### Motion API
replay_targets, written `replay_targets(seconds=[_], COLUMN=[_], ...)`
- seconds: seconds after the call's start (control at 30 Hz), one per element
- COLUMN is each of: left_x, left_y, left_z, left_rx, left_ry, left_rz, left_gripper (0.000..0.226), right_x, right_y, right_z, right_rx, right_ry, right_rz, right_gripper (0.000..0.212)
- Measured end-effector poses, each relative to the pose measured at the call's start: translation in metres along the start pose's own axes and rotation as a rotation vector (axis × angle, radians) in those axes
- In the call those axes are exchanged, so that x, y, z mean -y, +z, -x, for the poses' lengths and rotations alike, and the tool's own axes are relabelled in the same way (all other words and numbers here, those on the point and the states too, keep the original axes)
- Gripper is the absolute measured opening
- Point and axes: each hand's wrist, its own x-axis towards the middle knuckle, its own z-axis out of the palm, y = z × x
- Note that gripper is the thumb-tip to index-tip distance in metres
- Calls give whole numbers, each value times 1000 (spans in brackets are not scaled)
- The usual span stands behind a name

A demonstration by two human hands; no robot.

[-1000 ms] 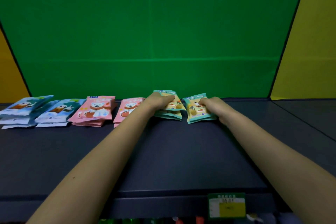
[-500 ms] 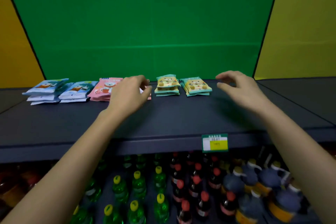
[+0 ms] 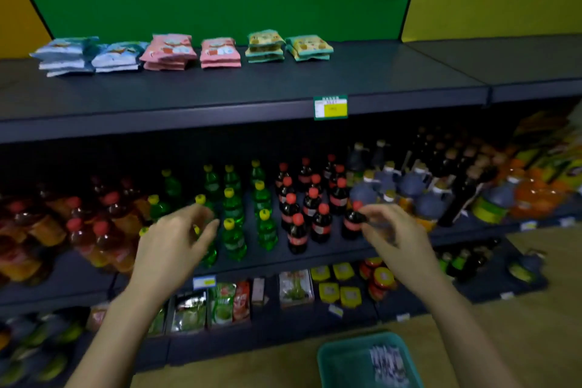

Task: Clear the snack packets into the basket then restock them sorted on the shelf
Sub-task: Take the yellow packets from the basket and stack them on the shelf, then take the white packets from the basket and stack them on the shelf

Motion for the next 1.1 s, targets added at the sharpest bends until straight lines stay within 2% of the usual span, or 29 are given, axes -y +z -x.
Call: replay_targets(seconds=[0.2,0.43,0.57,0.73,0.97,1.1], left_x=[-19,-88,-144,-208,-234,-222], left_y=[58,138,190,266,352,427], left_z=[73,119,140,164,170,177], left_rx=[169,394,477,599,731,785], left_ry=[-108,-168,-242,-343,-374,-317], left_rz=[-33,-116,-133,-72,-64,-92], left_gripper=[14,19,20,24,28,28], right_x=[-61,-152,-220,-292,-370,-439], right_y=[5,-40,-64,-85,-58,-7], right_z=[76,126,143,137,144,155], right_rx=[93,131,259,412,541,493], right_ry=[143,282,368,384,542,616], right_rz=[78,97,103,148,157,133], right_gripper=[21,27,31,29,31,25])
